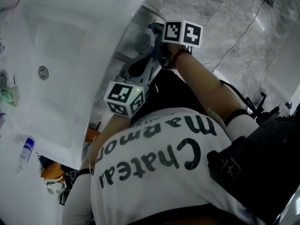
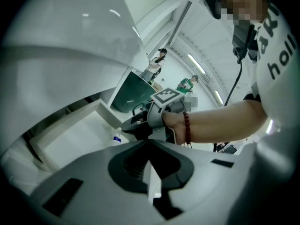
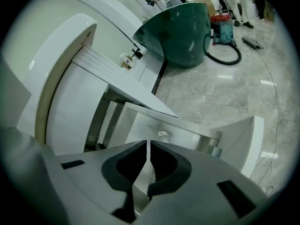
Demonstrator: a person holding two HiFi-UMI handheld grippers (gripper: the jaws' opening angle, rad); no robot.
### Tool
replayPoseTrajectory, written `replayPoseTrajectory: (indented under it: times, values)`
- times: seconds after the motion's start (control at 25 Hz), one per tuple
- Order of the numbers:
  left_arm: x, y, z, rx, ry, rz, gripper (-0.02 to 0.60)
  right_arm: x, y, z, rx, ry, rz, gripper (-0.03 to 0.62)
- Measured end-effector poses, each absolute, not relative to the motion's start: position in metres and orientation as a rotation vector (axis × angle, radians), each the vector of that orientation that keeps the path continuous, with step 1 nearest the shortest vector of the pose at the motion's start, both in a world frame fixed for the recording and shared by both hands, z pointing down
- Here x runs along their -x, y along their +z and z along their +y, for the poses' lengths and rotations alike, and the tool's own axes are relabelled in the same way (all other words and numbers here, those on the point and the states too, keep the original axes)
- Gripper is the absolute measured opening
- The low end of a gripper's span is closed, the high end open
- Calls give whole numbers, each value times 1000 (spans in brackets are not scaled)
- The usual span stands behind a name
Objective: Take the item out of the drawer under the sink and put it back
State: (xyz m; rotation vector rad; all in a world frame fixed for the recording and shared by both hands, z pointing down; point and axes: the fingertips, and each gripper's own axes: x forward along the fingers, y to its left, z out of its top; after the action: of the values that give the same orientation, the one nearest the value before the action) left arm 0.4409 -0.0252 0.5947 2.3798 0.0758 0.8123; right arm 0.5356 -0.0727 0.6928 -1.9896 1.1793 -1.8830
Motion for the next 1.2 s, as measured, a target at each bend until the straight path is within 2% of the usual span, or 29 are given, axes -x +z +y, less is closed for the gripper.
replayPoseTrajectory:
  times: [0.16, 0.2, 0.24, 0.4, 0.64, 1.2]
  values:
    - [-431, 600, -26, -2373, 822, 61, 5, -535, 700, -74, 2005, -1903, 1161, 30]
    - [-427, 601, -27, -2365, 821, 50, 5, -535, 701, -75, 2003, -1908, 1158, 87]
    - [-423, 603, -27, -2360, 823, 41, 5, -535, 702, -75, 2000, -1913, 1152, 113]
    - [-407, 609, -23, -2363, 878, 23, 5, -538, 711, -72, 2042, -1928, 1054, 116]
    - [-397, 614, -14, -2348, 950, 52, 5, -535, 733, -69, 2067, -1967, 927, 176]
    - [-403, 605, -17, -2385, 936, 82, 6, -555, 754, -66, 2312, -2023, 711, 193]
